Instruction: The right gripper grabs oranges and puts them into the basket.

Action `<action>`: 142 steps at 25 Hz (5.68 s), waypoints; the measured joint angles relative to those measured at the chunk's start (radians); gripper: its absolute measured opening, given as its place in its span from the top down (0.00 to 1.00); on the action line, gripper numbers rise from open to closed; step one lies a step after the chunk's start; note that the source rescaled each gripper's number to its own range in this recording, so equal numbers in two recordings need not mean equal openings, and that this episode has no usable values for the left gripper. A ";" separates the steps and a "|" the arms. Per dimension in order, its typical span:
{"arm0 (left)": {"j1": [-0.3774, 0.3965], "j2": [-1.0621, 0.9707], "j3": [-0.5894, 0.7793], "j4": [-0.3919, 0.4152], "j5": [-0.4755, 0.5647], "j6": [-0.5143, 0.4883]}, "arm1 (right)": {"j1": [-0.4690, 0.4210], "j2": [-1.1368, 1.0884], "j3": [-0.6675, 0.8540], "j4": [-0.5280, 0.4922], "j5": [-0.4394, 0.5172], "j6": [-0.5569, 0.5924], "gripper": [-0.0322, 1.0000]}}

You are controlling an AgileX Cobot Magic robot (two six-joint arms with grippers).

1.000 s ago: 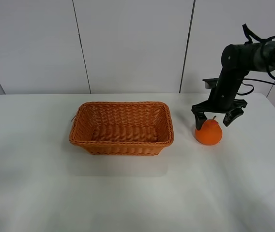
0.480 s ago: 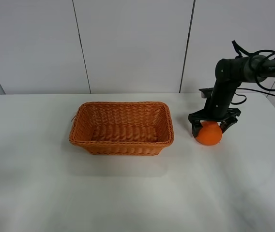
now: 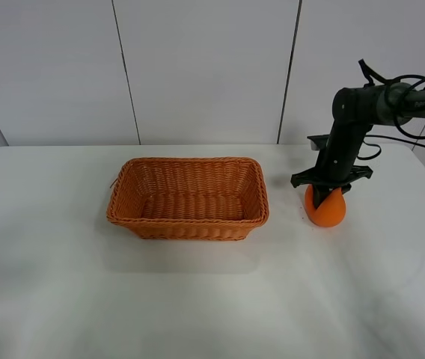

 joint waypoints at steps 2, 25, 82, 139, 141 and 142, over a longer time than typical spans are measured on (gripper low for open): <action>0.000 0.000 0.000 0.000 0.000 0.000 | 0.000 -0.014 -0.021 -0.003 0.018 0.000 0.96; 0.000 0.000 0.000 0.000 0.000 0.000 | 0.244 -0.177 -0.390 -0.013 0.153 0.000 0.96; 0.000 0.000 0.000 0.000 0.000 0.000 | -0.049 0.003 -0.601 -0.013 0.149 -0.005 0.00; 0.000 0.000 0.000 0.000 0.000 0.000 | -0.137 -2.071 1.199 0.033 -0.043 -0.030 0.00; 0.000 0.000 0.000 0.000 0.000 0.000 | -0.137 -2.133 1.199 0.033 -0.043 -0.030 0.00; 0.000 0.000 0.000 0.000 0.000 0.000 | -0.137 -2.169 1.199 0.033 -0.043 -0.030 0.00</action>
